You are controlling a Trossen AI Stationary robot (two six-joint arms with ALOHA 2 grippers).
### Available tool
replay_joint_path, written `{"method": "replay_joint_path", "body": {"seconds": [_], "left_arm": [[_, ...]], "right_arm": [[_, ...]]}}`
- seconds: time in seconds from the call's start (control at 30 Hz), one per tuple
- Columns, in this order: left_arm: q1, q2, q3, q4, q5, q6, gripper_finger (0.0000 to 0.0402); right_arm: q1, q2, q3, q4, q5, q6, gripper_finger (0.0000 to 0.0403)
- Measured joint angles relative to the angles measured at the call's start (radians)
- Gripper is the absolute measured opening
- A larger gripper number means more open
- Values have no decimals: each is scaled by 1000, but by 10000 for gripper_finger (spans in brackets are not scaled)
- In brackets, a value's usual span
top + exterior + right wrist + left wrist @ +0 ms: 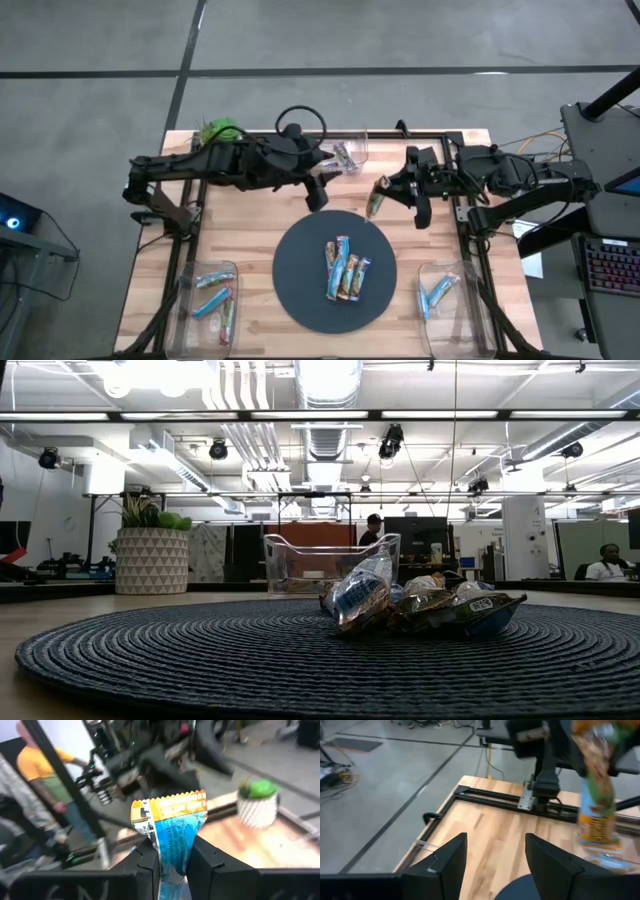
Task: Pick and place Granola Bars by type
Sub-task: Put the yellow granola bar into the bottom right transparent bin
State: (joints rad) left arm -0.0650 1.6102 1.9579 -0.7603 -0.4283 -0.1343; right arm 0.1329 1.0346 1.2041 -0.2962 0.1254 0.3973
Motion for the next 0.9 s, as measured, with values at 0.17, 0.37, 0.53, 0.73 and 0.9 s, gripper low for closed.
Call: {"method": "replay_joint_path", "body": {"seconds": [0.17, 0.37, 0.53, 0.73, 0.9], "left_arm": [[0, -28, 0, -28, -29, 0, 184], [0, -31, 0, -52, -45, 0, 184], [0, -31, -11, -55, -46, 0, 184], [0, -36, -33, -68, -61, -1, 184], [0, -37, -34, -71, -62, -13, 184]], "right_arm": [[0, -1, 0, -65, -130, 103, 58], [9, 1, 0, -131, -240, 184, 58], [34, -1, 2, -180, -267, 204, 58], [96, -1, 20, -317, -269, 302, 58], [175, -2, 30, -433, -284, 418, 58]]}}
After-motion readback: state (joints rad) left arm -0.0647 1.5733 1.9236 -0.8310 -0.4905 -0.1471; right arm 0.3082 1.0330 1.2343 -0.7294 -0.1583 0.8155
